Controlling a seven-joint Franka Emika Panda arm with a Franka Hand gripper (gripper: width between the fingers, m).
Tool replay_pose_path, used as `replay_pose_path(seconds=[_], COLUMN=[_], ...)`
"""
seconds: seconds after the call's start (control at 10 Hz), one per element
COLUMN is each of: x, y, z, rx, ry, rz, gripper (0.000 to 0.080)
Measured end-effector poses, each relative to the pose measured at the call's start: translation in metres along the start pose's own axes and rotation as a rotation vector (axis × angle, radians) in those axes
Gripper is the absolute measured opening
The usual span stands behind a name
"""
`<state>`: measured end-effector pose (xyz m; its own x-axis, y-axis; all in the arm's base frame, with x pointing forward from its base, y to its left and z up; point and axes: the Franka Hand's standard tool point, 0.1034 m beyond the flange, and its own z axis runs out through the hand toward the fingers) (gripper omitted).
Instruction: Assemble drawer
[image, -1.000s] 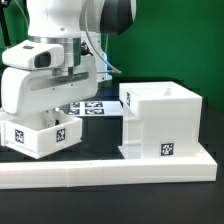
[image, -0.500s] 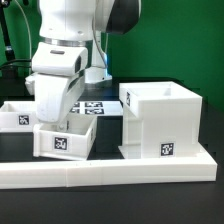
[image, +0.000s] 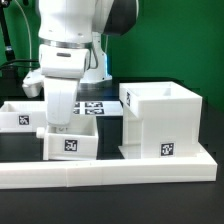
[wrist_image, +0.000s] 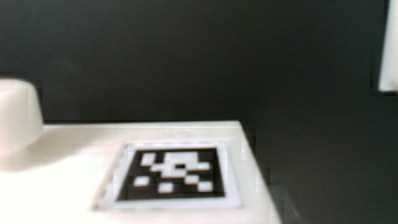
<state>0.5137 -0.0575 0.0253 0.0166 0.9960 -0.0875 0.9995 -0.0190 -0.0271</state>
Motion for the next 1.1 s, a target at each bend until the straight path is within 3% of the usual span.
replay_pose_path(seconds=[0.1,0.2,0.4,0.5,1.1], x=[0.006,0.01,0.01,0.01,0.024], y=[0.004,0.009,0.01,0.01,0.017], z=[-0.002,-0.001,0.0,0.001,0.003], rx=[0.005,-0.01,-0.016,-0.037,-0.021], ry=[0.003,0.005,0.006,0.007,0.014], rz=[0.013,0.014,0.015,0.018,0.003], gripper=[0.0042,0.0042,0.0042,0.0042,0.0042])
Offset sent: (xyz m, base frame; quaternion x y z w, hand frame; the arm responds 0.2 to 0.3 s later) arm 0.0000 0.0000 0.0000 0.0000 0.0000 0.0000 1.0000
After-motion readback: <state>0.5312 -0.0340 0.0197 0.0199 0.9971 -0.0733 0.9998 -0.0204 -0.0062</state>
